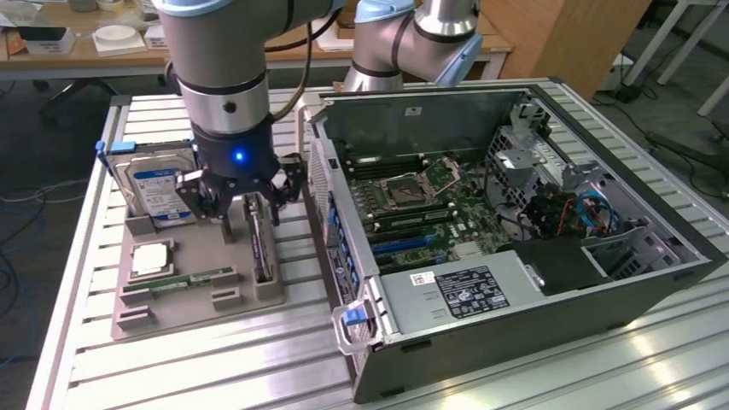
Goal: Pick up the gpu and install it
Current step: 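Pick up the gpu and move the gpu toward the slot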
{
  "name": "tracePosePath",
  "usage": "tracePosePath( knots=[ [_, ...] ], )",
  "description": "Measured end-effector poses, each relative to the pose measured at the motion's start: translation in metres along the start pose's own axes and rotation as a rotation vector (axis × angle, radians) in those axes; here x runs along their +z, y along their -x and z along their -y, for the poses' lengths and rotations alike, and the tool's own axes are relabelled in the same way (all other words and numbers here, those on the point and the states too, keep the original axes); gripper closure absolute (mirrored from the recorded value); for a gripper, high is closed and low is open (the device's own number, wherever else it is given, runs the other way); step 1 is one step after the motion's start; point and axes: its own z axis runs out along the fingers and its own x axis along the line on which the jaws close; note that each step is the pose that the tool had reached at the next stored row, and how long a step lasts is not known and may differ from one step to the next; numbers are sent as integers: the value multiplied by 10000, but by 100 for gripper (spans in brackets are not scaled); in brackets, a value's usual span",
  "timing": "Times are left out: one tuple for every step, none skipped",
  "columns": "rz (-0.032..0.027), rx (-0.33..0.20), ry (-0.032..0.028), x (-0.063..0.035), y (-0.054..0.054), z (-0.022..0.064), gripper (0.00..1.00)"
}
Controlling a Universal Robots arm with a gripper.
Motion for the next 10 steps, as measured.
tracePosePath(
  knots=[
    [-1,1,-1,10,0,0,35],
    [1,13,0,22,0,1,35],
    [2,35,0,33,0,1,35],
    [3,55,-2,42,-1,2,35],
    [5,78,-2,51,-1,2,35],
    [8,109,-3,59,0,2,35],
    [12,152,-3,67,0,2,35],
    [15,224,-5,75,0,3,35],
    [20,306,-6,83,1,3,35],
    [24,407,-9,92,1,3,35]
  ],
)
